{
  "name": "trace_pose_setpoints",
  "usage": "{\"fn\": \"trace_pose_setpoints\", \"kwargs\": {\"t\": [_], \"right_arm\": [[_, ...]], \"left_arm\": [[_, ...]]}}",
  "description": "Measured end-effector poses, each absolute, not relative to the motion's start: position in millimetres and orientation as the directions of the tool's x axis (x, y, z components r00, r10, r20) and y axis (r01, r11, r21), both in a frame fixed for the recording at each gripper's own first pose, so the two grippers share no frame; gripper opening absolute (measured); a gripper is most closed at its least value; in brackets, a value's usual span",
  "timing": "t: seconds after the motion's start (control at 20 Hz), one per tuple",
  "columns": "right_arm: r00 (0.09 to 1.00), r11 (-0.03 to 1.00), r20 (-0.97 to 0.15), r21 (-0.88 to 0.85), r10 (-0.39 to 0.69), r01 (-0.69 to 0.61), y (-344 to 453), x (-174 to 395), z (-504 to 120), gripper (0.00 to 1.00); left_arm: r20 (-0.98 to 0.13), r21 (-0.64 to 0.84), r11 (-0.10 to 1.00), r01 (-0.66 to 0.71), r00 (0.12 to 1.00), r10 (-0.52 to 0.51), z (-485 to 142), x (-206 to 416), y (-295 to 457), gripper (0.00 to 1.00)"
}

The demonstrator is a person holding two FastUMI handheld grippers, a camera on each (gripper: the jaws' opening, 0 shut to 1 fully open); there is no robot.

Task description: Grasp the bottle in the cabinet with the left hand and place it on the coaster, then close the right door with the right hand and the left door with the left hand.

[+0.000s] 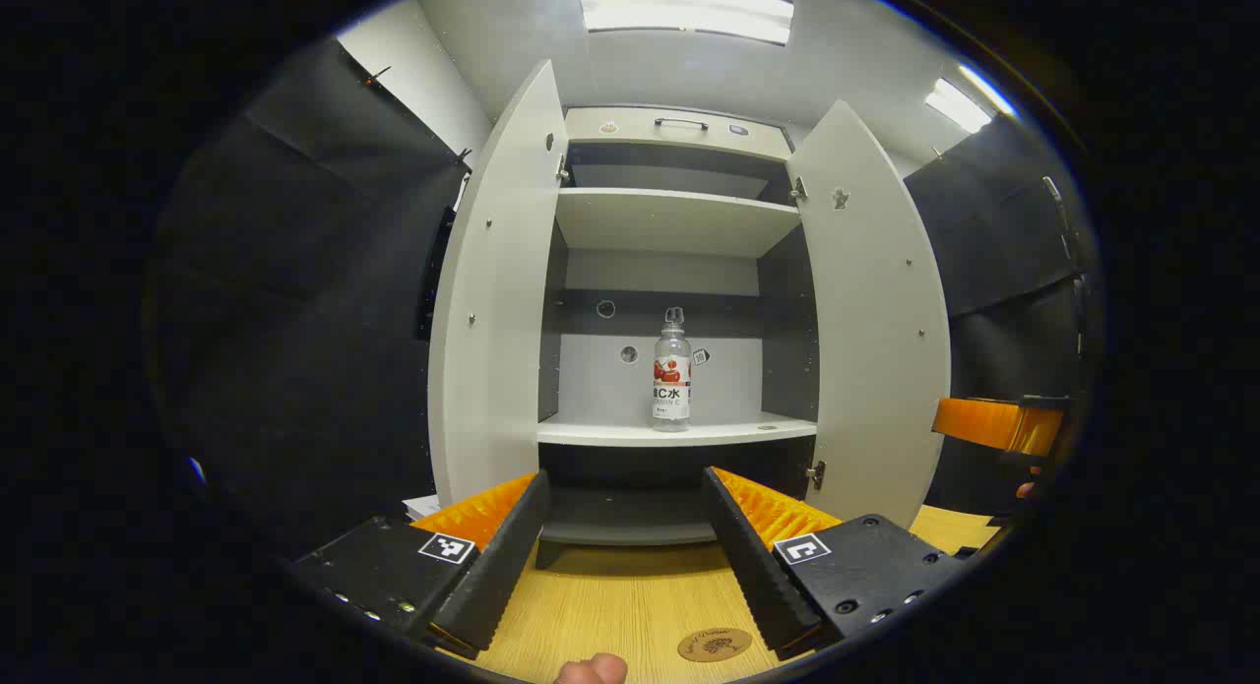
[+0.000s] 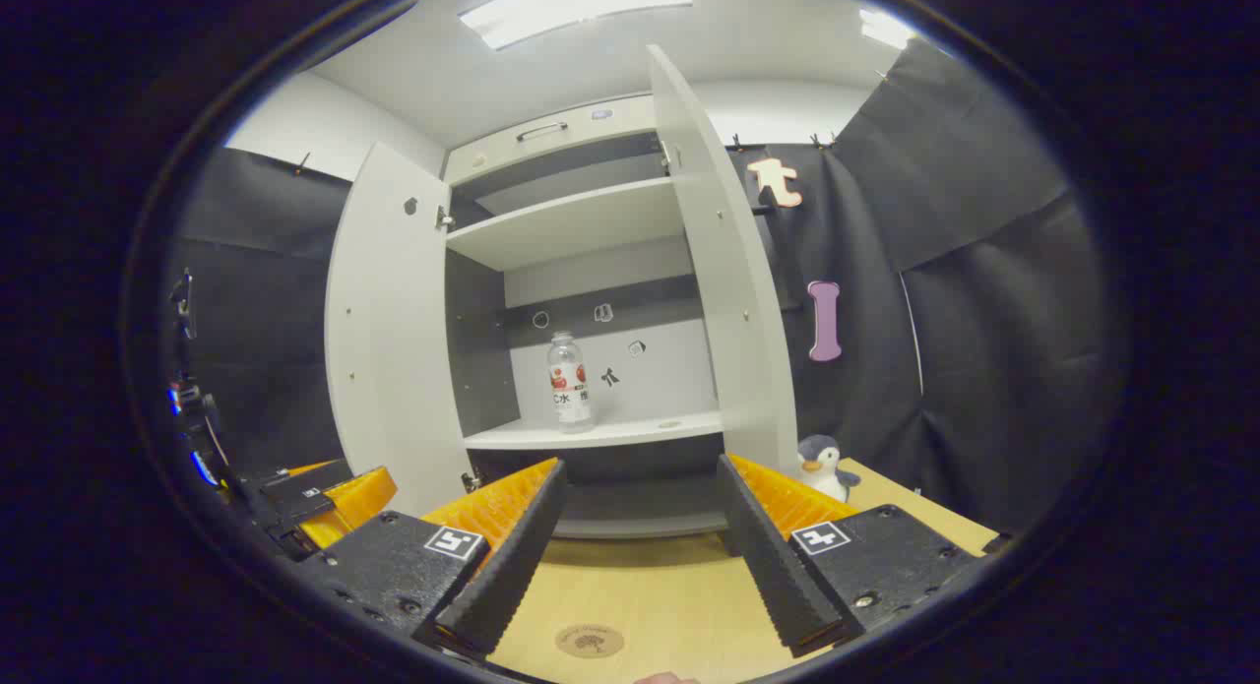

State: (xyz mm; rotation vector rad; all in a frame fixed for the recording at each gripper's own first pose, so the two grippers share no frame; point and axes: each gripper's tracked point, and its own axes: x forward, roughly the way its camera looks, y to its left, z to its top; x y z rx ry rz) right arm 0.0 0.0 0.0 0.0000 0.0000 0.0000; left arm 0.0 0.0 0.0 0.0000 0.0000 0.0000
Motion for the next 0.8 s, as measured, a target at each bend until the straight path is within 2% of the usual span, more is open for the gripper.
{"fn": "trace_pose_setpoints", "kwargs": {"t": [0.05,0.1,0.15,0.2,0.25,0.3,0.35,0.4,0.45,0.5,0.55,0.6,0.65,0.7,0.75,0.8], "right_arm": [[1.0,1.0,-0.003,-0.002,-0.007,0.007,0.1,-1.0,1.0,0.99],[1.0,1.0,0.0,-0.003,-0.011,0.011,0.7,-1.8,3.1,0.94],[1.0,1.0,0.007,-0.008,-0.018,0.018,-0.5,-3.1,6.6,0.94],[0.999,1.0,0.022,-0.013,-0.027,0.027,-1.2,-5.1,11.9,0.99],[0.999,0.999,0.034,-0.015,-0.033,0.033,-0.8,-8.4,13.2,0.99],[0.999,0.999,0.04,-0.016,-0.036,0.036,-0.8,-10.1,14.9,0.94],[0.998,0.999,0.044,-0.017,-0.037,0.038,-0.7,-10.2,15.0,0.99],[0.998,0.999,0.044,-0.018,-0.038,0.039,-0.6,-10.7,15.9,0.94],[0.999,0.999,0.039,-0.021,-0.038,0.039,0.2,-10.1,13.9,0.94],[0.999,0.999,0.035,-0.023,-0.035,0.036,0.5,-9.6,13.8,0.99],[0.999,0.999,0.035,-0.025,-0.036,0.037,0.3,-8.1,13.1,0.94],[0.999,0.999,0.034,-0.027,-0.037,0.038,0.3,-7.8,13.7,0.99],[0.999,0.999,0.032,-0.026,-0.038,0.039,1.2,-7.7,11.4,0.94],[0.999,0.999,0.032,-0.024,-0.038,0.038,1.8,-7.2,10.8,0.99],[0.999,0.999,0.034,-0.021,-0.037,0.037,1.9,-7.7,11.1,0.99],[0.999,0.999,0.034,-0.02,-0.036,0.037,1.8,-7.4,10.6,0.94]], "left_arm": [[0.0,0.0,1.0,0.005,1.0,-0.005,0.7,-0.6,-2.1,0.95],[0.001,0.001,1.0,0.01,1.0,-0.01,2.0,-0.8,-2.9,0.95],[0.003,0.004,1.0,0.017,1.0,-0.017,3.8,-0.5,-4.8,0.95],[0.008,0.007,1.0,0.023,1.0,-0.023,6.0,0.0,-6.2,0.95],[0.014,0.01,1.0,0.029,0.999,-0.029,8.5,-0.2,-7.3,0.94],[0.019,0.01,0.999,0.036,0.999,-0.036,10.0,0.0,-8.2,0.94],[0.019,0.009,0.999,0.041,0.999,-0.041,10.2,-1.1,-9.0,0.95],[0.019,0.008,0.999,0.041,0.999,-0.042,10.4,-1.9,-9.1,0.95],[0.02,0.006,0.999,0.04,0.999,-0.04,10.3,-2.3,-8.6,0.95],[0.022,0.003,0.999,0.04,0.999,-0.04,10.1,-2.6,-8.6,0.95],[0.024,-0.001,0.999,0.039,0.999,-0.039,10.2,-2.9,-8.3,0.95],[0.024,-0.005,0.999,0.037,0.999,-0.037,9.9,-3.3,-8.1,0.95],[0.022,-0.008,0.999,0.037,0.999,-0.037,9.2,-2.4,-7.6,0.95],[0.02,-0.008,0.999,0.037,0.999,-0.037,8.6,-1.4,-6.8,0.94],[0.018,-0.007,0.999,0.035,0.999,-0.034,7.8,-1.4,-5.6,0.94],[0.018,-0.006,1.0,0.031,0.999,-0.031,7.2,-0.2,-3.9,0.95]]}}
